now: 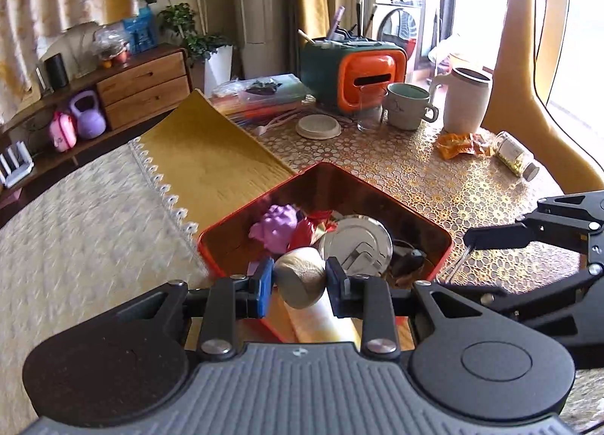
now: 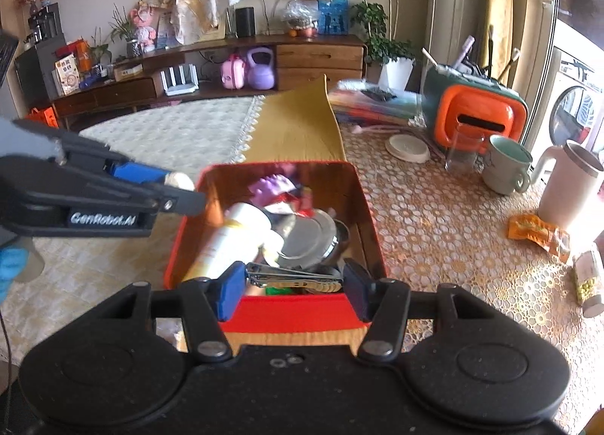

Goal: Organize rigid objects
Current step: 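Carry the cream ball into the red tin while the right tool carries the clipper there, then open the left tool releasing the ball while the right tool releases the clipper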

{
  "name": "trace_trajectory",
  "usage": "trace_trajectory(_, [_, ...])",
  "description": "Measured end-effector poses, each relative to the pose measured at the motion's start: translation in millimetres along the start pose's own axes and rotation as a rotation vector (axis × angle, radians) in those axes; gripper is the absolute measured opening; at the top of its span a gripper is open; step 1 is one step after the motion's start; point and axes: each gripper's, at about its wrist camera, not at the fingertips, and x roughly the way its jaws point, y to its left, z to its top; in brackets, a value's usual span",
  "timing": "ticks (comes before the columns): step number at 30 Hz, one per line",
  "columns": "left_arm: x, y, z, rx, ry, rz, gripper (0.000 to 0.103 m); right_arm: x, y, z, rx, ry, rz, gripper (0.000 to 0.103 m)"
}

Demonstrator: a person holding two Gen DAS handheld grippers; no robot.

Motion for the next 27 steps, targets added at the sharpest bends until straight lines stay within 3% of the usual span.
trace_trajectory(13, [65.0,-19.5,32.6,0.014,0.036,-0.049,0.029,40.4,-12.7,5.1,-0.045,0.037,-0.002,0.055])
trace_trajectory(27, [100.7,-20.7,24.6,0.007,0.081,-0.081,0.029,58.8,-1.4,8.4,-0.148,0.035,-0.006,0.055])
